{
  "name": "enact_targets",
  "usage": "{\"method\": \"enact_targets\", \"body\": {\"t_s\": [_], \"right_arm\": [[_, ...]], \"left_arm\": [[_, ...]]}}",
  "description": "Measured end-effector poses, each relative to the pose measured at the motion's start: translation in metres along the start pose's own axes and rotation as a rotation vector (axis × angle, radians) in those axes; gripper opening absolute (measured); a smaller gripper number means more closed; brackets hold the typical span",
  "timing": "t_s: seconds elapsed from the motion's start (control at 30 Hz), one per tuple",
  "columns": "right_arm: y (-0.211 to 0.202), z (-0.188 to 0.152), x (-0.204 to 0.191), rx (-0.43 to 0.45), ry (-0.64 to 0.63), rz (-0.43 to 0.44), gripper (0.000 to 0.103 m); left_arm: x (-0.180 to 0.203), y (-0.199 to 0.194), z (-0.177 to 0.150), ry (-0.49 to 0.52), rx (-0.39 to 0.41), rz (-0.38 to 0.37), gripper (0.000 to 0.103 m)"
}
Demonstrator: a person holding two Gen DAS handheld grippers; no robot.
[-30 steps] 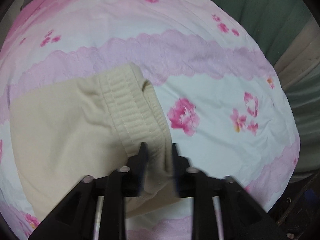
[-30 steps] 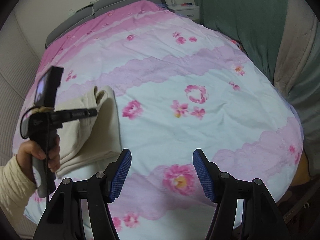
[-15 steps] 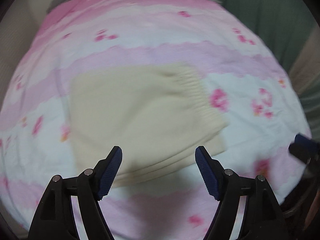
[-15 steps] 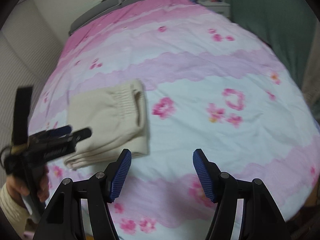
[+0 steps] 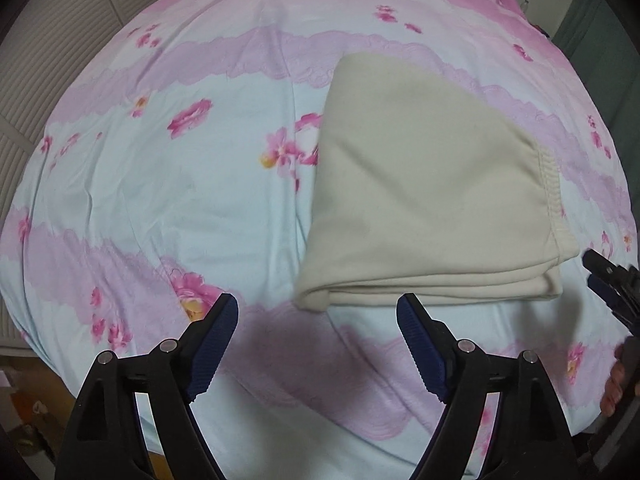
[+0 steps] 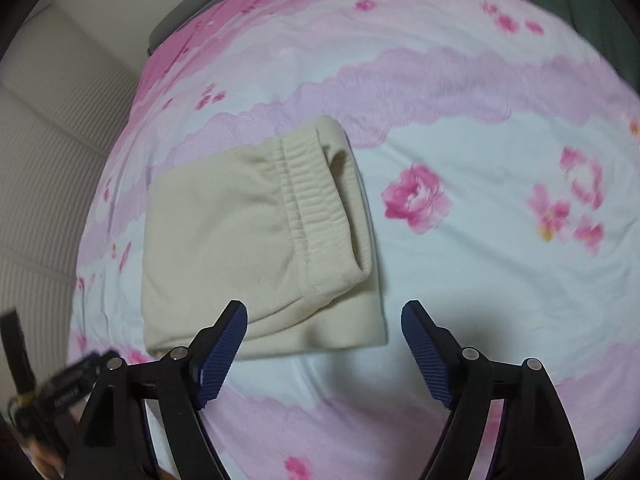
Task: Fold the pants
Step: 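Grasp the edge of the folded bundle with the right gripper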
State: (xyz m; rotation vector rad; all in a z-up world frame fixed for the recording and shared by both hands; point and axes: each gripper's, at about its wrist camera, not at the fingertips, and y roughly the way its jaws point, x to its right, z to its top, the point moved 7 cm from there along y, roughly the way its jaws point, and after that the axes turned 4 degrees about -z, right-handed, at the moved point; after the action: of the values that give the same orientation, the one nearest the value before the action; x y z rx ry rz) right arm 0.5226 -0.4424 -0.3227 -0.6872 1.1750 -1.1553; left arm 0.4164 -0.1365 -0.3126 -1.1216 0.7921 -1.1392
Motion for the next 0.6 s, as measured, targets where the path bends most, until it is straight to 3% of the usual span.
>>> {"method": "enact_targets", "body": {"t_s": [0.4,0.6], "right_arm": [[0.063,0.004,0.011,0.006,0.184,0.028,0.081],[0.082,-0.017,0.027,0.004,0.283,0.097,0.079]], "left_arm": [[0.001,0.016,0.015,0.046,0.008,-0.039,0.084],[-0.008,0.023,0.014,0.073,-0.005,-0.020,0.084]]}}
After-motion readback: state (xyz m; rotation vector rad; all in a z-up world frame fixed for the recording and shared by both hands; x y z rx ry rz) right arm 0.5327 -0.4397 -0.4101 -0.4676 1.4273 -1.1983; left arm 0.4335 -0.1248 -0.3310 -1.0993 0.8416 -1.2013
